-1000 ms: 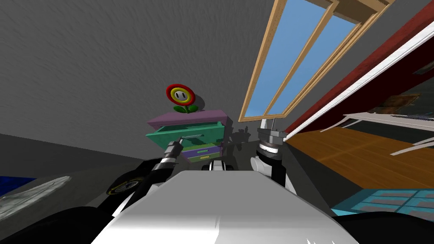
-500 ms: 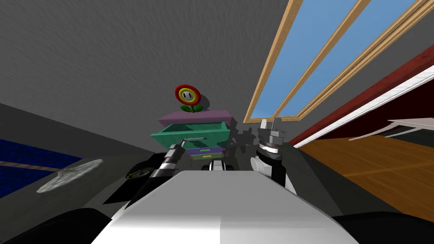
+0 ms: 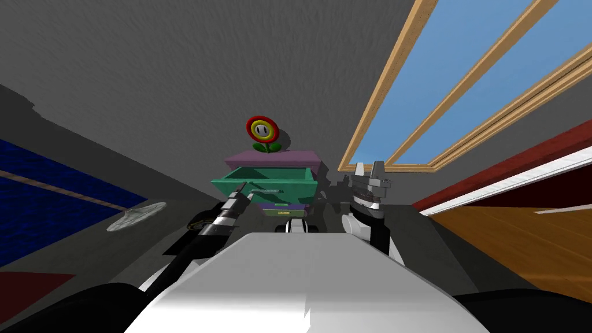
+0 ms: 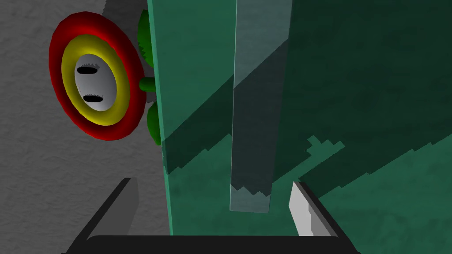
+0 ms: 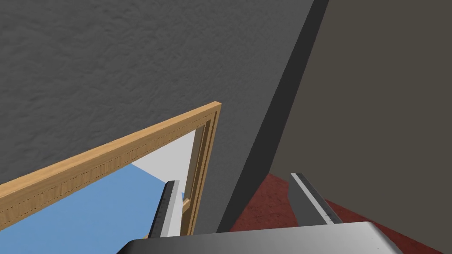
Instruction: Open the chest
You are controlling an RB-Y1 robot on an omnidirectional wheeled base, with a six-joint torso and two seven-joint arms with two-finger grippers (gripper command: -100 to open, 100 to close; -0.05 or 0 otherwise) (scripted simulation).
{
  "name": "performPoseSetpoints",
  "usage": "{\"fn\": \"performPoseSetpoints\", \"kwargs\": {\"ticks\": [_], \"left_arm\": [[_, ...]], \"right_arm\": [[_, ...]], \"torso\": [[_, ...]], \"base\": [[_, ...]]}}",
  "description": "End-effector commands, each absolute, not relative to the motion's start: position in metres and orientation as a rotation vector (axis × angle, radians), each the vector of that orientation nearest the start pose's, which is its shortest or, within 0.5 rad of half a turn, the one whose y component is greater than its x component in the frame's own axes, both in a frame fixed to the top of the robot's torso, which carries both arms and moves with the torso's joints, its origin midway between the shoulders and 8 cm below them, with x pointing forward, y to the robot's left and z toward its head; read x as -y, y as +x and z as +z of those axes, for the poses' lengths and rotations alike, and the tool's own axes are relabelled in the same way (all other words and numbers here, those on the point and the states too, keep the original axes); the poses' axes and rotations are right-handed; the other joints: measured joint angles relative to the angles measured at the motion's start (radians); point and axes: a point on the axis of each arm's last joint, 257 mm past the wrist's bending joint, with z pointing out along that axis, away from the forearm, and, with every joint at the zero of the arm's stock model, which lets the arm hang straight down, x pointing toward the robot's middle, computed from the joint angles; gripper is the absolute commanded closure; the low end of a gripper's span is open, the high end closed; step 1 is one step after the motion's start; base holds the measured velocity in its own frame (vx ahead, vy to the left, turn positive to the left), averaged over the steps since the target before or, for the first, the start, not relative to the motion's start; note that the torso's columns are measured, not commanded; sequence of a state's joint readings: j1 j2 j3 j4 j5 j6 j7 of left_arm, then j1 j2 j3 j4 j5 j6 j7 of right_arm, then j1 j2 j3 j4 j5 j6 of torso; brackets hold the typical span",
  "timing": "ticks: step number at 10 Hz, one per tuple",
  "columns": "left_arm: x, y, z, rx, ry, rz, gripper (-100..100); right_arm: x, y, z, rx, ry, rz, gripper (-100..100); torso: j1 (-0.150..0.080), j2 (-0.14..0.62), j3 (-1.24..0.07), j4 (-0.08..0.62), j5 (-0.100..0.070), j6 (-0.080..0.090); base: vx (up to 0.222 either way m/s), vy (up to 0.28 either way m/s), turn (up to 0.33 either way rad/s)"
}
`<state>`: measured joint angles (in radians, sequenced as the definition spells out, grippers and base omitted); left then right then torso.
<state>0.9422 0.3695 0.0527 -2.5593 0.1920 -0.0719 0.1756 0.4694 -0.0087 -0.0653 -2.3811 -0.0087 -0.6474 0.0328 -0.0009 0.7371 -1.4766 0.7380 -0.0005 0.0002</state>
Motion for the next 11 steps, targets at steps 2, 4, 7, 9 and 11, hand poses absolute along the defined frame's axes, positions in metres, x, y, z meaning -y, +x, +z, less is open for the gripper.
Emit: {"fn": "performPoseSetpoints", "kwargs": {"ticks": [2,4,7,9,11], "left_arm": [[-0.294,0.317,-0.058,-1.199,-1.052,-1.302,-100],[-0.291,0.322,-0.045,-1.228,-1.031,-1.330,-100],[-0.295,0.321,-0.059,-1.232,-1.061,-1.308,0],[-0.295,0.321,-0.061,-1.234,-1.065,-1.306,0],[-0.296,0.321,-0.061,-1.236,-1.067,-1.304,0]], "right_arm": [[0.282,0.289,0.101,-0.429,0.410,1.277,0],[0.282,0.289,0.101,-0.429,0.410,1.277,0],[0.282,0.289,0.101,-0.429,0.410,1.277,0],[0.282,0.289,0.101,-0.429,0.410,1.277,0],[0.282,0.289,0.101,-0.429,0.410,1.277,0]], "torso": [[0.001,0.001,0.001,0.000,0.000,0.000],[0.000,0.003,0.001,0.003,-0.002,-0.001],[0.000,0.005,0.003,0.002,-0.001,0.000],[0.000,0.002,0.001,0.001,0.000,0.000],[0.000,0.001,0.001,0.000,0.000,0.000]], "base": [[0.031,-0.065,0.208],[0.021,-0.068,0.198],[0.007,-0.009,0.015],[0.000,0.000,0.000],[0.000,0.000,0.000]]}}
